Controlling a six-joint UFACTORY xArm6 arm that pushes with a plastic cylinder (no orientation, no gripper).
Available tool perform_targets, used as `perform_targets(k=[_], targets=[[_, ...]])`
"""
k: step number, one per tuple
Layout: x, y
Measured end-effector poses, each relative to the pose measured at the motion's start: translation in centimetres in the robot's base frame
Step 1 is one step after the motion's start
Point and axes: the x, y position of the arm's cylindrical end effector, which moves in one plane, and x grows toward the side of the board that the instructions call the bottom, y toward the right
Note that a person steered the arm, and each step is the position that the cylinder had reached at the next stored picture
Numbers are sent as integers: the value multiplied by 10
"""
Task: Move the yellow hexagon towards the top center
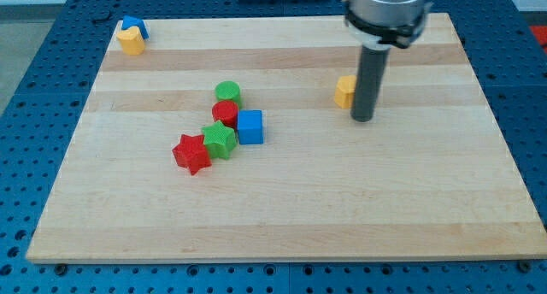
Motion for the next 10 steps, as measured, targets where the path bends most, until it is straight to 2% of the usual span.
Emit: perform_targets(k=[1, 4, 5, 6, 8, 10], targets=[[-10, 8], [-55, -73], [-54, -67], [-45, -34], [-92, -35], [-106, -142]])
